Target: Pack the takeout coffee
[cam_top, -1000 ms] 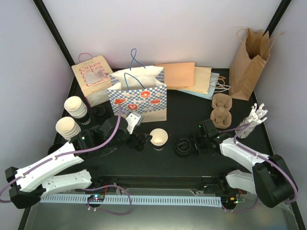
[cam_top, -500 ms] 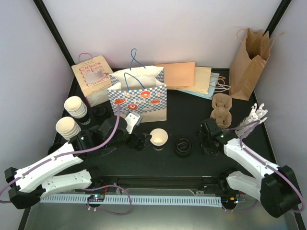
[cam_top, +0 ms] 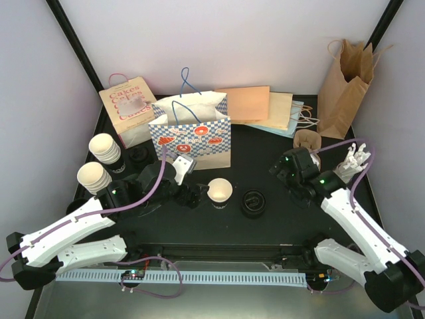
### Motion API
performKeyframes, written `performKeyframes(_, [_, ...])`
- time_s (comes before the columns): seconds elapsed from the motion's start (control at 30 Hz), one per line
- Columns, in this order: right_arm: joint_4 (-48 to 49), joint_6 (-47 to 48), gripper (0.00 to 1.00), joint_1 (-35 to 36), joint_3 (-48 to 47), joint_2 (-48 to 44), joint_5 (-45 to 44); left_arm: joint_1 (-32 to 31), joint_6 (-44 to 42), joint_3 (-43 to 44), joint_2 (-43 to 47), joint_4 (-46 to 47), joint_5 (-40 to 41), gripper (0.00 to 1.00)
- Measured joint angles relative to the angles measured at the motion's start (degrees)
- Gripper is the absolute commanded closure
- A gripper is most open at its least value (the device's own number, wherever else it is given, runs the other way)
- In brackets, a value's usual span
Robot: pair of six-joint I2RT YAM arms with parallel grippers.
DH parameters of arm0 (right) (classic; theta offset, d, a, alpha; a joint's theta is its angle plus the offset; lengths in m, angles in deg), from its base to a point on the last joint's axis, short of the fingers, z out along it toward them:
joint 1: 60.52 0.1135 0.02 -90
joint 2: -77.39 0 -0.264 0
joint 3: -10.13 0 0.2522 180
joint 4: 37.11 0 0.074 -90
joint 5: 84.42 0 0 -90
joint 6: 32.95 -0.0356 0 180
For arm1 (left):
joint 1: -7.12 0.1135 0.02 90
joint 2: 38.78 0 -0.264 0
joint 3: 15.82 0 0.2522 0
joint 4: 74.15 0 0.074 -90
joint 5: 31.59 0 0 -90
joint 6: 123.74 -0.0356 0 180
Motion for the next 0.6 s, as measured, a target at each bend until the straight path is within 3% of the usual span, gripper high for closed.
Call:
performKeyframes(0.3, [-2.54,21.14,0.0,4.22,-8.2,-0.85,3.32,0.04,0.02,0.0,-0.04,0.02,1.99,0.01])
performKeyframes(0.6, [-6.03,27.93,0.0,18.93,-12.31,7.72,1.53,4.2,2.01,0.0,-0.79,-0.11,3.23,0.01])
